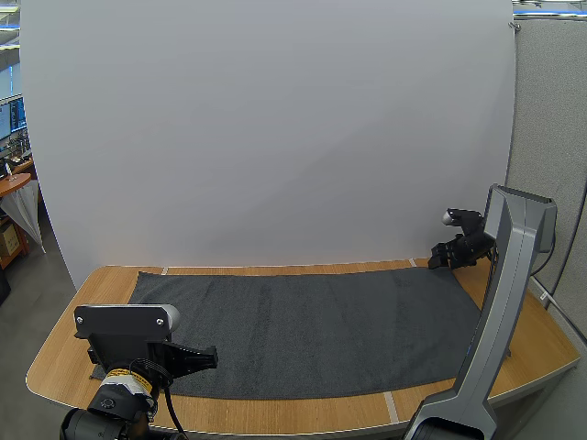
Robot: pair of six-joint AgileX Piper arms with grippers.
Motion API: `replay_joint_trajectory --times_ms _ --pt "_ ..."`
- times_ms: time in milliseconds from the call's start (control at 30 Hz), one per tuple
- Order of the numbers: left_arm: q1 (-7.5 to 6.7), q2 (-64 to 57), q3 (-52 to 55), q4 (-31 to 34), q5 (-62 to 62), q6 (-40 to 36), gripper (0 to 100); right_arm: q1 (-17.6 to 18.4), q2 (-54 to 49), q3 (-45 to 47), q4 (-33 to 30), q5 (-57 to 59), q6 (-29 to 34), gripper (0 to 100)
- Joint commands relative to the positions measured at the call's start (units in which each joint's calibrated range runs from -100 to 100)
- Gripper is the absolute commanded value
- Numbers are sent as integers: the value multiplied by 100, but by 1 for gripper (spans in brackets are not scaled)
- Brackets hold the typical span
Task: Fold the towel
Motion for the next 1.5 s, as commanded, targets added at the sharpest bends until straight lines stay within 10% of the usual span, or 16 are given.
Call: replay_joint_trajectory --times_ms 0,667,1167,1467 --pt "-11 -26 0 32 -119 -31 0 7 6 -31 -22 480 -58 100" --pt "-11 -26 0 32 -119 -31 0 7 6 -31 -181 586 -96 100" --pt "-11 -26 0 32 -119 -31 0 7 6 -31 -181 498 -96 1" --pt "-11 -26 0 32 -119 -31 0 0 -17 -31 -181 254 -96 0"
